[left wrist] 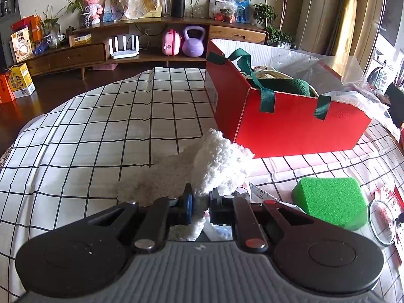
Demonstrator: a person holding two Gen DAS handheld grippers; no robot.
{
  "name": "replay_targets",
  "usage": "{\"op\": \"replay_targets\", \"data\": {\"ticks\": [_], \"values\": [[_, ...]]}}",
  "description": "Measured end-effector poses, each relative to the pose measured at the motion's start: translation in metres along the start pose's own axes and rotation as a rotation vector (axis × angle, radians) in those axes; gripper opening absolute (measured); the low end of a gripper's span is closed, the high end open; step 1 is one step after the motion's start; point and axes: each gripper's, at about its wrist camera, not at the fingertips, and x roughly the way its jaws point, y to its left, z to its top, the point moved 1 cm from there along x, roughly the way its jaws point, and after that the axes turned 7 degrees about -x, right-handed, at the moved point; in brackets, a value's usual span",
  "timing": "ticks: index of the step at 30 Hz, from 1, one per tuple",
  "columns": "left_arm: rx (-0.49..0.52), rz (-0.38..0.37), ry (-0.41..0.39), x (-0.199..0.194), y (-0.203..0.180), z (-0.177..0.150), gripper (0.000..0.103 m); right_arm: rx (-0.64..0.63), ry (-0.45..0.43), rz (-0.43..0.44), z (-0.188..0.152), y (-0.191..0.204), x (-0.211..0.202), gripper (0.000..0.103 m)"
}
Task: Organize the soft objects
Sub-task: 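Lift the towel with the left tool while the right tool lifts the red bag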
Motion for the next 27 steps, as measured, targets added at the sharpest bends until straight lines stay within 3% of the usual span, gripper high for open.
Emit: {"op": "replay_targets", "data": {"ticks": [1, 2, 8, 21, 24, 27], "values": [[-0.002, -0.001, 0.0, 0.0, 0.0, 0.0, 0.011, -0.001, 0.002, 0.021, 0.0, 0.001, 0.0, 0.093], [-0.004, -0.002, -0.001, -0.001, 0.001, 0.0, 0.011, 0.0, -0.003, 0.039, 0.0, 0.003, -0.001, 0.098], [-0.005, -0.003, 0.002, 0.0, 0.0, 0.0, 0.011, -0.058, 0.062, 0.01, -0.002, 0.026, 0.01, 0.103], [-0.006, -0.009, 0.007, 0.003, -0.001, -0.001, 0.011, -0.009, 0.016, 0.014, -0.012, 0.03, 0.01, 0.103], [-0.006, -0.011, 0.007, 0.004, 0.0, -0.001, 0.011, -0.014, 0.009, 0.015, -0.011, 0.03, 0.008, 0.097], [-0.009, -0.013, 0.008, 0.004, -0.001, -0.001, 0.011, -0.01, 0.003, 0.015, -0.01, 0.029, 0.003, 0.085]]}}
